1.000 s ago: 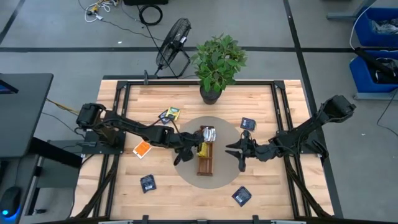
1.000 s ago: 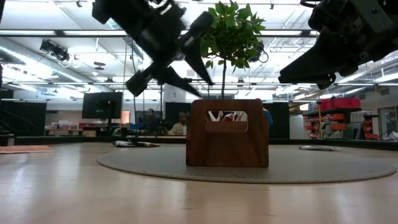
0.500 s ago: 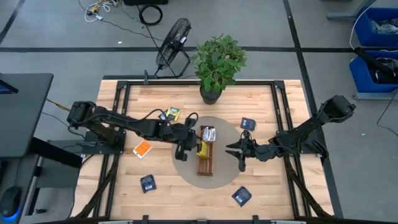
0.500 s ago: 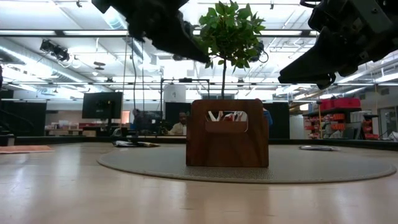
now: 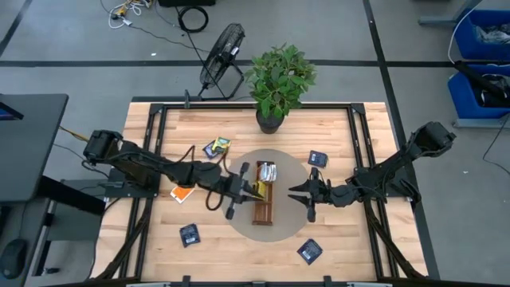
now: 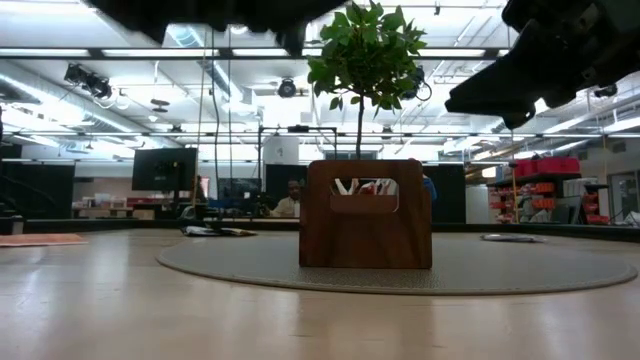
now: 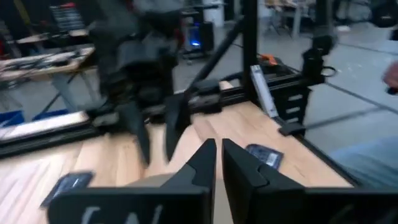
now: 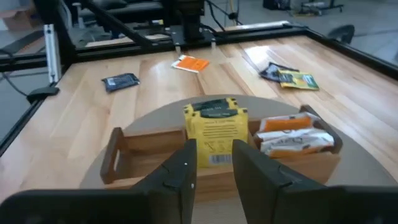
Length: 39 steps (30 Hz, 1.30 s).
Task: Pick & Place Tea
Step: Put the yellow tea bag into the middle compartment of the middle section wooden organizer
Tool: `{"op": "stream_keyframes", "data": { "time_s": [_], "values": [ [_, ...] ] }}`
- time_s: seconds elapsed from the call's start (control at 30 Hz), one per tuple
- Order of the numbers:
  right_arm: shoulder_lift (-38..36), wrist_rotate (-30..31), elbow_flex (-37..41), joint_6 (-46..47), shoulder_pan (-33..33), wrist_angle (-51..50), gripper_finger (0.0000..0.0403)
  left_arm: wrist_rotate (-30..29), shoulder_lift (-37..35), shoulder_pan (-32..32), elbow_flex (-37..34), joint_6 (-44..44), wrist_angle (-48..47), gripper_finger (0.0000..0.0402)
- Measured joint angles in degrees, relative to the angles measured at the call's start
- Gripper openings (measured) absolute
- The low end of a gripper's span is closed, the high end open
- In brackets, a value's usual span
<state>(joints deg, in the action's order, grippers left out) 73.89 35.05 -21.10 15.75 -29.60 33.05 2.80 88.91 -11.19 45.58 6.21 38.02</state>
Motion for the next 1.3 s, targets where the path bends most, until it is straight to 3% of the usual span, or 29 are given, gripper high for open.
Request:
{"op": "stream_keyframes", "data": {
  "time_s": [0.13, 0.33, 0.53, 0.7, 0.97, 1.13, 1.3],
  "values": [
    [0.00, -0.02, 0.00, -0.18, -0.27, -0.23, 0.0111, -1.67, -0.23, -0.16, -5.58, -3.43, 8.92, 0.0016],
    [0.00, 0.04, 0.00, -0.19, -0.27, -1.08, 0.0111, -6.00, -3.67, -0.28, -12.63, -10.20, 10.33, 0.0012],
    [0.00, 0.04, 0.00, -0.83, -0.25, -1.02, 0.0111, -17.34, -9.00, -0.47, -19.92, -12.74, 11.08, 0.0012],
    [0.00, 0.04, 0.00, -0.81, -0.25, -1.02, 0.0111, -27.56, -11.81, 1.19, -24.08, -13.07, 5.25, 0.0012],
    [0.00, 0.09, 0.00, -0.57, -0.23, -1.34, 0.0111, -29.77, -11.86, 4.78, -24.85, -12.58, -5.22, 0.0012],
    [0.00, 0.50, 0.00, -0.20, -0.21, -2.63, 0.0111, -35.14, -11.86, 5.67, -24.85, -11.54, -9.07, 0.0012],
    [0.00, 0.50, 0.00, 0.25, -0.18, -3.20, 0.0111, -36.19, -11.81, 6.02, -24.85, -5.69, -11.84, 0.0038]
  ]
}}
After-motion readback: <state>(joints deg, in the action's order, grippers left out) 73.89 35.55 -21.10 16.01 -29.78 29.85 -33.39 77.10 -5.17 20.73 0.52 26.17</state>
